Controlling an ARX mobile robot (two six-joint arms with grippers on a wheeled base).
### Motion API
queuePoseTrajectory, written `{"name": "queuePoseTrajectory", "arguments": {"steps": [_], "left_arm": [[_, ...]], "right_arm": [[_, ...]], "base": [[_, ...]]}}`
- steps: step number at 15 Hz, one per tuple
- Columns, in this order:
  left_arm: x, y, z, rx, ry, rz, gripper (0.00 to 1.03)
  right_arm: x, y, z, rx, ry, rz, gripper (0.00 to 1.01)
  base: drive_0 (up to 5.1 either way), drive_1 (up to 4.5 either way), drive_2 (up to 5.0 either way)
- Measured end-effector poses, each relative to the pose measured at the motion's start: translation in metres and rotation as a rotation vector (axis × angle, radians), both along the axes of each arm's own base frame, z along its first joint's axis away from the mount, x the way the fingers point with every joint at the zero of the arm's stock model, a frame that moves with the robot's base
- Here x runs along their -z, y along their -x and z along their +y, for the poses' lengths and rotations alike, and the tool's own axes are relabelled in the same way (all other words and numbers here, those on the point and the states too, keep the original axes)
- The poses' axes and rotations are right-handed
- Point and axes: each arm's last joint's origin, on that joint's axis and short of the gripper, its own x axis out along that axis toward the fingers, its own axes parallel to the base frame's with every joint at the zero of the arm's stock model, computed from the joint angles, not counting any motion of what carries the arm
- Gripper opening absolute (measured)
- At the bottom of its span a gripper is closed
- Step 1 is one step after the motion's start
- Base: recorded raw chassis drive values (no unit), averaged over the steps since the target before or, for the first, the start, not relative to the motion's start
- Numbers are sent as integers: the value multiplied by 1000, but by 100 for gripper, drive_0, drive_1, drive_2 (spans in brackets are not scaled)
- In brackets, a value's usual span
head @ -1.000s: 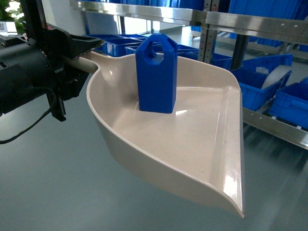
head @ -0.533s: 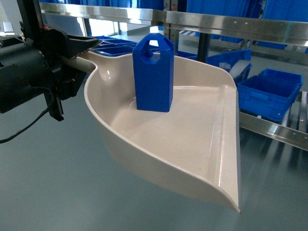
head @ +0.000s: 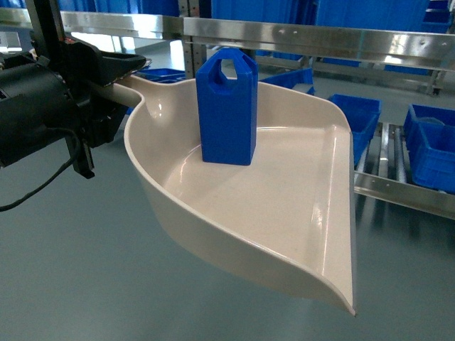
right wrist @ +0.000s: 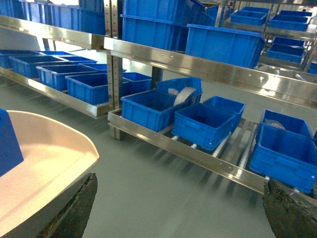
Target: Place part in tray to right shelf
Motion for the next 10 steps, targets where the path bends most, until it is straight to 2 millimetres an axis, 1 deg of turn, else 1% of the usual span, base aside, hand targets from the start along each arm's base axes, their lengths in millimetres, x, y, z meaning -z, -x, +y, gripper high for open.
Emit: {"name": "queuePoseTrajectory", "arguments": {"steps": [10], "left_arm": [[0,0,-1,3,0,0,13]], "right_arm": [[0,0,0,0,0,0,98]], "base": [[-159,-159,-159]]}}
